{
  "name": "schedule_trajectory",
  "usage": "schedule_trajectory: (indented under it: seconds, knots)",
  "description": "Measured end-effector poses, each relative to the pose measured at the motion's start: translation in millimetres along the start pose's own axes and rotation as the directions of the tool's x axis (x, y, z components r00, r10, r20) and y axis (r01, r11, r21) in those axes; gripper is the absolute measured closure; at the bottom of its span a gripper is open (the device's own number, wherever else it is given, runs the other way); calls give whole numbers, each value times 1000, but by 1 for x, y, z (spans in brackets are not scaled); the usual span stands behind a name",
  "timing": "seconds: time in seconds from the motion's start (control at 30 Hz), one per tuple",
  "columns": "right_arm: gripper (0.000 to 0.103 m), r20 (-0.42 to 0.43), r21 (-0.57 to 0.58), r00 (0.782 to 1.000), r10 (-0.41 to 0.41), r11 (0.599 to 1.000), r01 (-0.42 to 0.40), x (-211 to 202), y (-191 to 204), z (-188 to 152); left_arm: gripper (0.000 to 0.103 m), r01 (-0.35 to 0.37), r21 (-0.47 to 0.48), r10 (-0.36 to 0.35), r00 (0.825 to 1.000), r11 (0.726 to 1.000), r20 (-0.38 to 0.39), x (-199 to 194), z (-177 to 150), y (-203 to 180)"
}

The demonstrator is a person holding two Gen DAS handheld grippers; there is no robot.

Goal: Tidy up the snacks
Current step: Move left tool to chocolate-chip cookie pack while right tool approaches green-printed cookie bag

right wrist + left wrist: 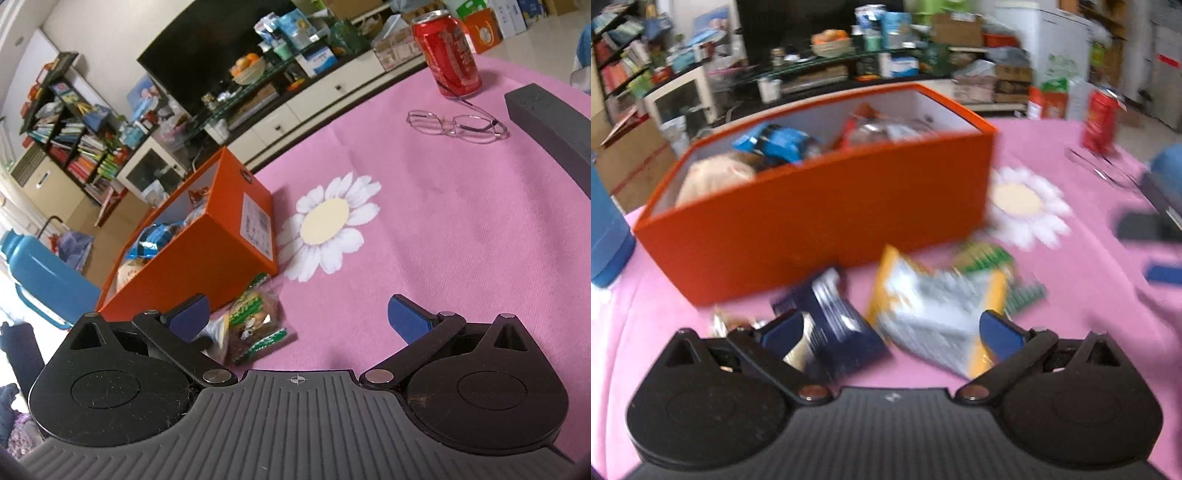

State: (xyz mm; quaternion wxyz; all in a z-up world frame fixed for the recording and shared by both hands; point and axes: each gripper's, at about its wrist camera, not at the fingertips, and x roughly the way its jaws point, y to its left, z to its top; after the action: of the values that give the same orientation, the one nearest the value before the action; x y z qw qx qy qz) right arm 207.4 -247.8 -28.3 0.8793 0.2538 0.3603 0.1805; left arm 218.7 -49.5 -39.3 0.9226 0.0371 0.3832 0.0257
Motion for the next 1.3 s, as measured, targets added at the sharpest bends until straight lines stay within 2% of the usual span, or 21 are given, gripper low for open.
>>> schedule_trajectory:
  seconds: [0.13,0.23,0.33,0.43,0.53,0.63,0.77,0.83,0.9,0.97,1.07,1.3]
  knots:
    - [9,-13,-16,1000,-15,1000,15,3,1,-2,3,74,63,-72,997,995,-30,-20,-33,-22]
    - [9,-23,-25,999,-25,999,25,5,1,-3,3,105,72,-104,994,992,-14,-42,-53,-22]
    - [9,-14,-56,999,-34,998,33,5,4,-5,3,44,60,-47,998,997,50,-66,-64,-4]
    - [9,-23,-105,1000,-12,994,10,11,18,-8,2,-85,-10,85,990,996,110,-77,-53,35]
    - [9,-48,-136,999,19,990,-25,21,35,-10,2,-150,-81,157,984,985,88,-68,-34,80]
    - [9,-75,-163,997,24,986,-36,31,48,-13,2,-125,-86,130,990,988,53,-49,-23,109]
    - [9,-109,-176,994,-3,984,-16,39,49,-18,2,-95,27,94,995,995,37,-25,-15,112]
    - [9,-114,-172,993,-19,985,-1,41,45,-18,2,-80,50,79,997,996,18,-12,-13,110]
    - [9,-115,-156,993,-36,988,17,42,39,-17,1,-95,57,96,995,994,-1,4,-11,109]
    - [9,-117,-130,992,-46,991,31,44,33,-16,1,-98,38,97,995,995,6,8,-12,113]
    - [9,-126,-99,991,-51,994,38,48,28,-15,8,-93,-3,93,996,996,-9,4,-19,121]
    - [9,-139,-213,986,-89,975,58,60,47,-22,10,-70,-59,68,997,996,-40,-15,-48,145]
